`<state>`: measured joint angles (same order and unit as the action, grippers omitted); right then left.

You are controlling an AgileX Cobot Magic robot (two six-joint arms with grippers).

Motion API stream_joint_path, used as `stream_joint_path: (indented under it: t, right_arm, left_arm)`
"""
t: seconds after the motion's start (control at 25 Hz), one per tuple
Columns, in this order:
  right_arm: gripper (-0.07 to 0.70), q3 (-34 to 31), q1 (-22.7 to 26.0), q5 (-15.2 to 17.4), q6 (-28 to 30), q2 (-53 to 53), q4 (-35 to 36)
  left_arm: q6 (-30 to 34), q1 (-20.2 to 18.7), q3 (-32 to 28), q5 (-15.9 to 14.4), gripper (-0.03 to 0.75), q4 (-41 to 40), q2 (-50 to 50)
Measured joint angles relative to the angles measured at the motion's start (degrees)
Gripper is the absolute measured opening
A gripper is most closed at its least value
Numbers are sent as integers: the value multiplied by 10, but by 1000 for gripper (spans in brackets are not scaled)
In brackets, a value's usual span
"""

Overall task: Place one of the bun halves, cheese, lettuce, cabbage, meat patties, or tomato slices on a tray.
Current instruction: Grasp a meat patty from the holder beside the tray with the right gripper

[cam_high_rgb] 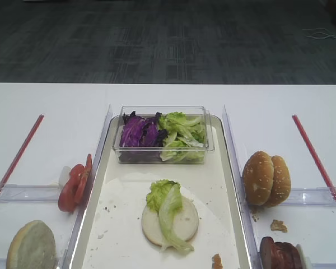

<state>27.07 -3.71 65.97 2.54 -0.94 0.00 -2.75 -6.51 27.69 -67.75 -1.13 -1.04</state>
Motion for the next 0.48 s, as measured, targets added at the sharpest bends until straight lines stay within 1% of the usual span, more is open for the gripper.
stream_joint_path:
  t: [0.24, 0.48]
  right_arm:
    - [446, 0, 0, 0, 0, 0, 0]
    - [443, 0, 0, 0, 0, 0, 0]
  left_arm:
    - [0, 0, 0, 0, 474, 0, 0]
    - [0, 0, 0, 0, 474, 0, 0]
